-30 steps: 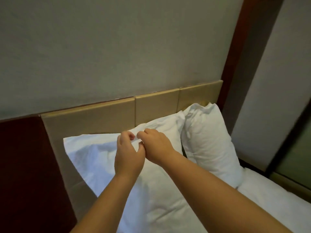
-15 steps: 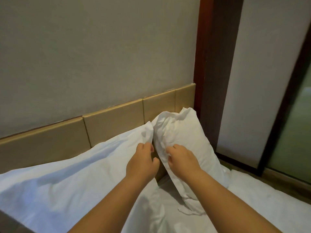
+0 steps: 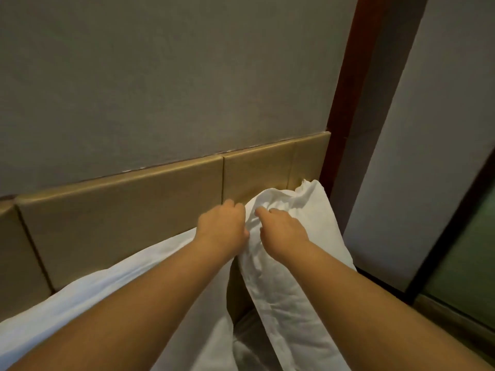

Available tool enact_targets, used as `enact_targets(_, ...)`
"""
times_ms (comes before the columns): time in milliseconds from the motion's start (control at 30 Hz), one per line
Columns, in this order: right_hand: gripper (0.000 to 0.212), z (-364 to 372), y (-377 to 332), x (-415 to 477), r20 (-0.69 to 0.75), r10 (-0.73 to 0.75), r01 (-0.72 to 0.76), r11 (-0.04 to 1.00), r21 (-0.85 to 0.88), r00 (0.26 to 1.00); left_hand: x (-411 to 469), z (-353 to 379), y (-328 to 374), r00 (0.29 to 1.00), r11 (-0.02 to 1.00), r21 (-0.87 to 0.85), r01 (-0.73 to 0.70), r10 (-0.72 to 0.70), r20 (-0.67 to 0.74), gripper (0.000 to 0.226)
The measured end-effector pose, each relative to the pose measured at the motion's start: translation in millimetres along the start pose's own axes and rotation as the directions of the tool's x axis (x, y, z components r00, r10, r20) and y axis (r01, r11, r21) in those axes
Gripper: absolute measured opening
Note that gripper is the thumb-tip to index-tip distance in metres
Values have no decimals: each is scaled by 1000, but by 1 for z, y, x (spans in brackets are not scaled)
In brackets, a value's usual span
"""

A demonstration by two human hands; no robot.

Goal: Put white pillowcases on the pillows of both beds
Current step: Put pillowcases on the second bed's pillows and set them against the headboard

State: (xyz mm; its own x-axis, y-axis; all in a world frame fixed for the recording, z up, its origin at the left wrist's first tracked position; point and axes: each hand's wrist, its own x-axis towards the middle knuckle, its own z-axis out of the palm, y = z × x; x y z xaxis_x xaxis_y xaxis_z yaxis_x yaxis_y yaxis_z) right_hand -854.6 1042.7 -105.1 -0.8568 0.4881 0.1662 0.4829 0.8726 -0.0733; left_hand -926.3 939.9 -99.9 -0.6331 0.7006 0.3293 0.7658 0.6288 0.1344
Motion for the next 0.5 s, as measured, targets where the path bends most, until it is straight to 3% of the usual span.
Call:
enact_targets(167, 63, 32, 2, 37, -47, -21, 24, 997, 71, 999, 39, 36, -1, 998, 995, 76, -62, 60, 23, 41)
enact_targets(300, 54, 45, 14, 47, 36, -16, 15, 1000, 14, 999, 48, 54, 4, 995, 991, 127, -36, 23, 102, 28)
enact_targets(500, 19, 26, 38, 55, -43, 73, -75, 996, -41, 996, 57, 52, 36, 979, 978, -207, 29, 15, 203, 23)
